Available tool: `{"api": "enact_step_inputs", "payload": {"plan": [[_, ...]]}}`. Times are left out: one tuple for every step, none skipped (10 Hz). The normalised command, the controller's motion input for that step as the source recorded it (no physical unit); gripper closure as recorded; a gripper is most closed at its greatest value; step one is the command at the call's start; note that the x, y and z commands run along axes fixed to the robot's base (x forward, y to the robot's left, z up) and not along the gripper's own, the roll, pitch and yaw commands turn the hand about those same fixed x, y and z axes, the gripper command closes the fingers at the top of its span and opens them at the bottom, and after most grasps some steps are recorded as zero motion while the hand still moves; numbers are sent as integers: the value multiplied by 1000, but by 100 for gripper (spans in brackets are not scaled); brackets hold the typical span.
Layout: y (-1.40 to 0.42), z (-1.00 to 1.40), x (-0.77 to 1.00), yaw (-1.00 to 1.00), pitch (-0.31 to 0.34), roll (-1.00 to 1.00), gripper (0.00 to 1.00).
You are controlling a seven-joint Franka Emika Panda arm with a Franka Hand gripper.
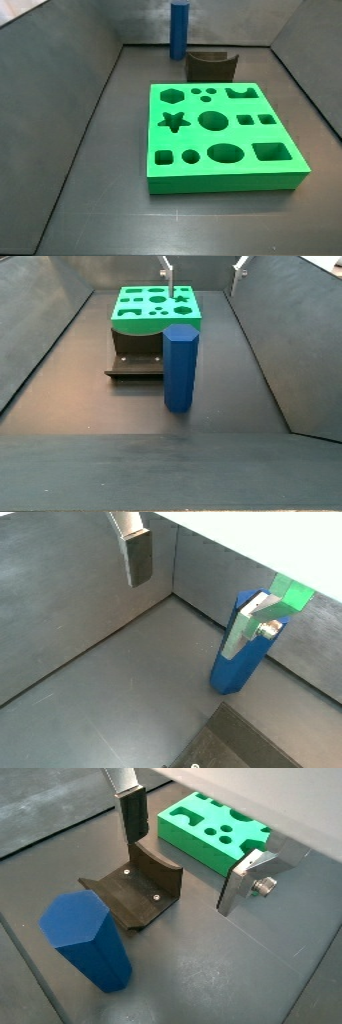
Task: Pick up the hexagon object. Move up. Move to above the board. Insert the hexagon object.
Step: Pick up the hexagon object.
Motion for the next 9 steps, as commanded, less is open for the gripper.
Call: {"api": "enact_step_inputs", "payload": {"plan": [[0, -154, 114, 11, 0, 0, 0], [43, -60, 546, 86, 49, -71, 0], [194, 0, 417, 49, 37, -53, 0], [223, 0, 546, 120, 50, -103, 0], [249, 0, 620, 249, 36, -181, 0], [177, -46, 534, 349, 0, -204, 0], [200, -114, 254, 534, -34, -221, 0], [203, -146, 109, 674, -94, -147, 0], [420, -354, -123, 786, -26, 0, 0]]}}
